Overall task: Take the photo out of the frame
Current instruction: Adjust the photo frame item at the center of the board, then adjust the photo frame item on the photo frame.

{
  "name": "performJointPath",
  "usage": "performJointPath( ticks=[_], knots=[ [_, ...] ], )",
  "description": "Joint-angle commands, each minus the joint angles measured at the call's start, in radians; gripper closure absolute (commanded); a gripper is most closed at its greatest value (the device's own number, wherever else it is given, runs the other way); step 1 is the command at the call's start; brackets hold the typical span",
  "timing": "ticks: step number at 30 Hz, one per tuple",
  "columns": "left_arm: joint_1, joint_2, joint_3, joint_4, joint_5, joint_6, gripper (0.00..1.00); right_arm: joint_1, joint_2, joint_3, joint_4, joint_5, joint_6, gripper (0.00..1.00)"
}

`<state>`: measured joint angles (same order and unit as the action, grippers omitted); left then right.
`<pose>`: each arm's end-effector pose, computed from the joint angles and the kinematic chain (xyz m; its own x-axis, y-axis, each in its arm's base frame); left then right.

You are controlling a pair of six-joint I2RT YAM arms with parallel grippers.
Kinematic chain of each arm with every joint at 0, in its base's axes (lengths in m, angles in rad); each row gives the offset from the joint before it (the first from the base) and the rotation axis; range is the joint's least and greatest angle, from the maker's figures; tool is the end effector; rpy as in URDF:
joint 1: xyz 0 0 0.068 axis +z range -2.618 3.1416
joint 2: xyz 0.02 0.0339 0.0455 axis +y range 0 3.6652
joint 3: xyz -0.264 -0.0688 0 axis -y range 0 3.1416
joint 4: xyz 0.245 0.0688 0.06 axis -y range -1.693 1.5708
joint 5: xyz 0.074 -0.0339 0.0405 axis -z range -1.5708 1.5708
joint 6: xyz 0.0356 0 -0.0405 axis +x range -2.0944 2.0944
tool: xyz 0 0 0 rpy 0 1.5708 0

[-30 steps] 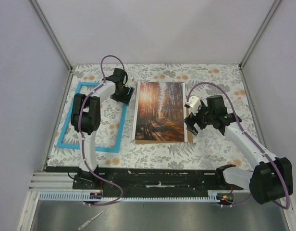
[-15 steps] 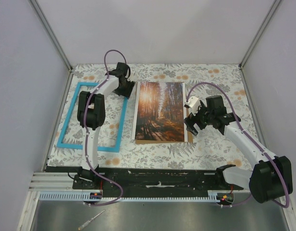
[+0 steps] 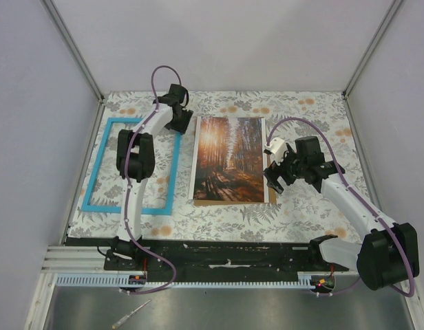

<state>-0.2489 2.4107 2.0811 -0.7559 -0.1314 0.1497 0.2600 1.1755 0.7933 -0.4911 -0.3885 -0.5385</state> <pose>0.5039 -0.1233 0.1705 -0.8201 0.3610 -0.4440 0.3108 0.9325 0.1842 0.2253 0.0739 0.2395 -0.3933 -0.5958 -0.7003 -0.7860 0.6131 -0.0802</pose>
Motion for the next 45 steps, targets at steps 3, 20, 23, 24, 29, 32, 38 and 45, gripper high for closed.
performJointPath(
  ticks=[3, 20, 23, 24, 29, 32, 38, 45],
  knots=[
    [0.000, 0.036, 0.085, -0.016, -0.083, -0.007, 0.34, 0.005, -0.001, 0.034, 0.005, -0.021, 0.011, 0.02],
    [-0.007, -0.079, 0.105, -0.019, 0.048, -0.041, 0.27, 0.005, -0.008, 0.029, 0.009, -0.015, 0.005, 0.02],
    [-0.012, -0.136, 0.064, -0.013, 0.124, -0.050, 0.27, 0.005, -0.013, 0.027, 0.014, -0.006, 0.005, 0.02],
    [-0.015, -0.159, 0.047, -0.008, 0.127, -0.050, 0.26, 0.005, -0.011, 0.027, 0.016, -0.003, 0.006, 0.02],
    [-0.029, -0.239, -0.047, 0.017, 0.266, -0.062, 0.26, 0.005, -0.011, 0.027, 0.026, 0.026, 0.012, 0.02],
    [-0.032, -0.260, -0.091, 0.027, 0.354, -0.079, 0.25, 0.005, -0.017, 0.027, 0.034, 0.036, 0.015, 0.02],
    [-0.032, -0.271, -0.173, 0.070, 0.510, -0.137, 0.25, 0.004, -0.027, 0.026, 0.045, 0.046, 0.031, 0.02],
    [-0.032, -0.242, -0.227, 0.128, 0.570, -0.222, 0.25, 0.001, -0.034, 0.020, 0.054, 0.037, 0.035, 0.02]
  ],
)
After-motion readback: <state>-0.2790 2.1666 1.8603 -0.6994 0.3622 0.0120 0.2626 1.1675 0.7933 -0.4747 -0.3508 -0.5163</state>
